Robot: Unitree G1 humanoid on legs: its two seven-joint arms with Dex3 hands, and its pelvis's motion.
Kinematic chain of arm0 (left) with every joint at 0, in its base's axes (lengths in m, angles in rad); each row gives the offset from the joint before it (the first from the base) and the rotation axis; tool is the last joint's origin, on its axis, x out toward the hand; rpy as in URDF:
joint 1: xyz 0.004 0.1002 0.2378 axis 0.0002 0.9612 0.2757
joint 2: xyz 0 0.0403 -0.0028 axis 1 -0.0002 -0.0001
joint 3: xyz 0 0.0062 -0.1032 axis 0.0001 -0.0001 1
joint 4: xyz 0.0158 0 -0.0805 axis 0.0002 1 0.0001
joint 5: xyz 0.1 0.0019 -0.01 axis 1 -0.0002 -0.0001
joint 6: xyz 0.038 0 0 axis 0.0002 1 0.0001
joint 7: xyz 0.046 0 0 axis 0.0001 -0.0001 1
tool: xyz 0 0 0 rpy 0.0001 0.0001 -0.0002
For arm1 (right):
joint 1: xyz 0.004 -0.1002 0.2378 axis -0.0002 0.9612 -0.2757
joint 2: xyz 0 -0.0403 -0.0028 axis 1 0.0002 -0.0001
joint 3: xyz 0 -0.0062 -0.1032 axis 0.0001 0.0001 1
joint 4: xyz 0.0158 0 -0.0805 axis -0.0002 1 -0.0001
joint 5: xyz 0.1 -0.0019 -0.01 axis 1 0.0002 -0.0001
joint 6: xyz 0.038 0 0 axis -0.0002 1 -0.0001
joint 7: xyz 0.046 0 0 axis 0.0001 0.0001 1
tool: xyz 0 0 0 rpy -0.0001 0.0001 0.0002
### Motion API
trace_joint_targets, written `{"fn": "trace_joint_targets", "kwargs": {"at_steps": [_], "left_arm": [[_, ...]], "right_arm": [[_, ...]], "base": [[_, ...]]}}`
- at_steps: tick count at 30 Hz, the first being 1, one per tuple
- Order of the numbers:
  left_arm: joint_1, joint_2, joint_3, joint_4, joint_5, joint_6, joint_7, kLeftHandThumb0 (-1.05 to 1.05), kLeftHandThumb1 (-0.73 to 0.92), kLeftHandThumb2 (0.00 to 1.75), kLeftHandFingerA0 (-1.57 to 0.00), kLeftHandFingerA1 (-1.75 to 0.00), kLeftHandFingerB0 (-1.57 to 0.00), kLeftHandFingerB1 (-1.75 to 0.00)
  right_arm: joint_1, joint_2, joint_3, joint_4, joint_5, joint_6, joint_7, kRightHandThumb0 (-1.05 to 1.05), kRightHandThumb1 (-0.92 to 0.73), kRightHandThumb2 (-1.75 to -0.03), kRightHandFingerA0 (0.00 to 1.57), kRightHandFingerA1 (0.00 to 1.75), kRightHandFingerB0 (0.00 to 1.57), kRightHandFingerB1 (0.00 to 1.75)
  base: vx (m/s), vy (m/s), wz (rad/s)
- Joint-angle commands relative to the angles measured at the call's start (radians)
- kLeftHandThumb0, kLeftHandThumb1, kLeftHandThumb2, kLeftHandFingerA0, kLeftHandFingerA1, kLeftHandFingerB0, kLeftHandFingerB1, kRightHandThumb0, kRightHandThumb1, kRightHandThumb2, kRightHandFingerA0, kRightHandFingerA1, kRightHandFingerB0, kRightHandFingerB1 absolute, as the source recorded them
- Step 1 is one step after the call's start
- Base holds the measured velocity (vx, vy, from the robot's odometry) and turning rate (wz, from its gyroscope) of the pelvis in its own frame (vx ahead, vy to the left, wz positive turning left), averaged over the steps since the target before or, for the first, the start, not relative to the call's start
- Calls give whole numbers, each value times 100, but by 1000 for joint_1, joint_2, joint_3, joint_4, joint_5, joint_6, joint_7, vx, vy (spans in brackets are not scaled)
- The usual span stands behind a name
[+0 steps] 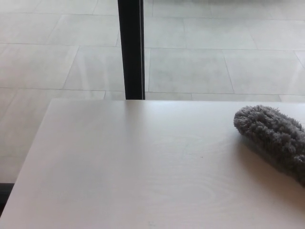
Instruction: The robot uses its right hand to pick up the duster kept in the middle of the desk and use it to wipe the desk by swiping its surface twice
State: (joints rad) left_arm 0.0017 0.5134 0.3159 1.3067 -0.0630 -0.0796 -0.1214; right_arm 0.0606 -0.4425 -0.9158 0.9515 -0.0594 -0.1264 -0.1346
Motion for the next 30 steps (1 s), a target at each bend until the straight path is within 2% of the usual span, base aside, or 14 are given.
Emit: {"fn": "trace_joint_targets", "kwargs": {"at_steps": [1, 2, 3, 7, 11, 12, 16, 22, 24, 25, 26, 27, 28, 30], "left_arm": [[-69, 17, 41, -3, -39, 3, 6, -54, 75, 62, -66, -58, -51, -47], [-75, 15, 48, -3, -43, -4, -4, -52, 76, 63, -65, -59, -49, -46], [-88, 14, 56, -2, -49, 4, -4, -52, 75, 62, -66, -59, -50, -46], [-110, 6, 80, -2, -60, -1, -17, -51, 75, 62, -63, -61, -51, -49], [-99, 4, 94, -2, -62, -3, -16, -51, 76, 63, -60, -58, -49, -48], [-99, 6, 101, -2, -66, 11, -2, -51, 75, 63, -63, -61, -50, -49], [-91, 3, 96, 3, -55, 10, 13, -51, 75, 62, -65, -63, -54, -51], [-40, -31, 123, 0, -73, -10, 3, -50, 74, 62, -66, -63, -53, -50], [-24, -34, 121, 0, -68, -19, 5, -49, 74, 62, -63, -58, -53, -49], [-16, -33, 112, 2, -56, -20, 11, -52, 75, 62, -66, -58, -53, -47], [-13, -31, 101, 4, -45, -19, 19, -52, 75, 62, -66, -58, -53, -47], [-5, -28, 97, 3, -43, -21, 18, -52, 75, 62, -67, -58, -52, -47], [-4, -29, 101, 3, -51, -21, 16, -51, 74, 62, -68, -60, -52, -48], [17, -37, 111, 1, -66, -23, 6, -50, 74, 62, -69, -60, -52, -49]], "right_arm": [[-138, 22, -105, 165, 241, -50, -51, -86, -67, -80, 92, 153, 0, 17], [-146, 24, -94, 164, 235, -64, -35, -89, -70, -112, 64, 122, 0, 30], [-164, 26, -90, 157, 232, -60, -52, -83, -81, -68, 71, 157, 0, 26], [-199, 13, -74, 165, 238, -74, -34, -87, -80, -70, 92, 160, 0, 25], [-207, 15, -79, 154, 274, -81, -28, -89, -63, -109, 114, 146, 0, 33], [-204, 8, -72, 156, 274, -66, -31, -93, -67, -110, 83, 131, 0, 26], [-199, 9, -87, 150, 328, -70, -18, -86, -81, -67, 77, 162, 0, 29], [-154, -5, -5, 139, 314, -92, 18, -85, -80, -66, 80, 137, 0, 35], [-140, 0, -5, 133, 344, -106, 59, -90, -66, -104, 42, 90, 1, 29], [-136, -2, 4, 135, 344, -95, 53, -84, -80, -65, 44, 120, 0, 33], [-133, -3, 12, 136, 344, -99, 47, -84, -80, -65, 44, 120, 0, 33], [-118, -1, 22, 134, 346, -114, 59, -82, -63, -104, 40, 82, 0, 29], [-118, -4, 30, 138, 348, -112, 56, -84, -81, -65, 37, 86, 0, 35], [-88, -10, 32, 133, 361, -119, 73, -85, -64, -103, 53, 92, 0, 30]], "base": [[0, 0, 0], [0, 0, 0], [0, 0, 0], [0, 0, 0], [0, 0, 0], [0, 0, 0], [0, 0, 0], [0, 0, 0], [0, 0, 0], [0, 0, 0], [0, 0, 0], [0, 0, 0], [0, 0, 0], [0, 0, 0]]}}
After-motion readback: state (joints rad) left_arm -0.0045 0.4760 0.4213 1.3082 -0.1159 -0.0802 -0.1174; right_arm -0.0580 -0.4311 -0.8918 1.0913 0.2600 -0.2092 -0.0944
